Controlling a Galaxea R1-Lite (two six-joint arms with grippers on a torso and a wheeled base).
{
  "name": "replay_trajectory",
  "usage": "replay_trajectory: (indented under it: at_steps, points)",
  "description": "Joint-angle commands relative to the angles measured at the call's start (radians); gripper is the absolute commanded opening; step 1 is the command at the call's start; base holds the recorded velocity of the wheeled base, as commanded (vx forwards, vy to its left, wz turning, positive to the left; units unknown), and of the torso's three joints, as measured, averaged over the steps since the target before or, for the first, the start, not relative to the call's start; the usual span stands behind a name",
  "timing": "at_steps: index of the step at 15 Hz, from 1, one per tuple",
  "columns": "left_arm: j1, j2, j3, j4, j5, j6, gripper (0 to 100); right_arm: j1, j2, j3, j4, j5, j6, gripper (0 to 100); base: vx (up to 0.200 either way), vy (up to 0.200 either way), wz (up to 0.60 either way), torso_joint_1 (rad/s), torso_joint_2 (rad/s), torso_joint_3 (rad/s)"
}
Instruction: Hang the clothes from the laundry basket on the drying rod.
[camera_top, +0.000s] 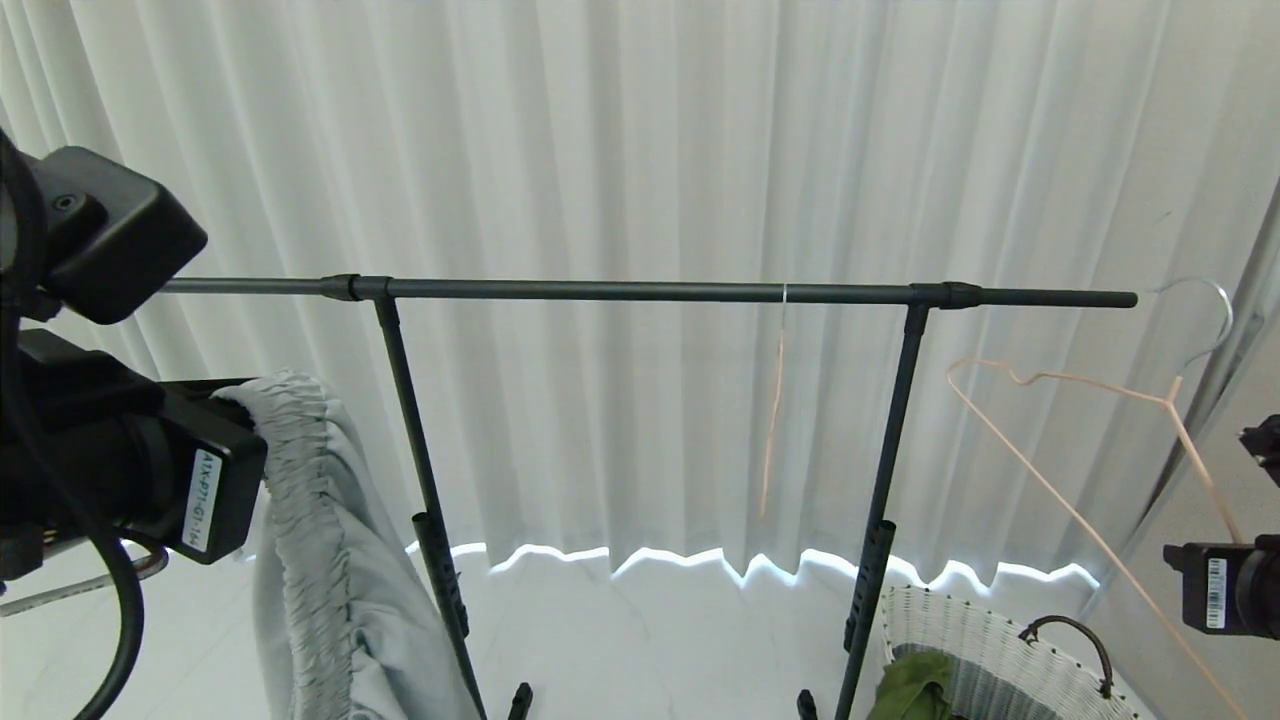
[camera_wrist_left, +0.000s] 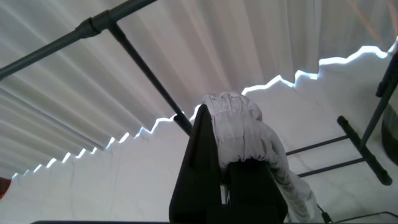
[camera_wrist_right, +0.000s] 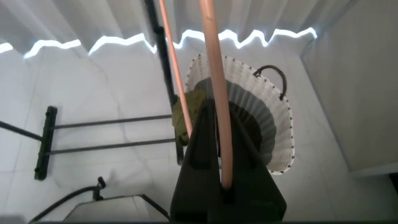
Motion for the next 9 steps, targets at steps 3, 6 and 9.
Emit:
replay_trajectory:
  at_steps: [3, 6, 9]
  points:
    - [0.000, 0.004, 0.000, 0.001, 0.000, 0.000, 0, 0.004, -0.031, 0.003, -0.001, 0.002, -0.002, 0, 0.000, 0.200, 0.00, 0.006, 0.00, 0.006]
    - [-0.001, 0.005, 0.005, 0.001, 0.000, -0.002, 0, 0.025, -0.046, 0.002, -0.001, 0.003, -0.003, 0, 0.000, 0.200, 0.00, 0.001, 0.00, 0.001]
    - [-0.003, 0.001, 0.017, -0.001, 0.000, 0.000, 0, 0.075, -0.084, -0.002, -0.003, 0.006, -0.003, 0, 0.000, 0.000, 0.00, 0.000, 0.00, 0.000]
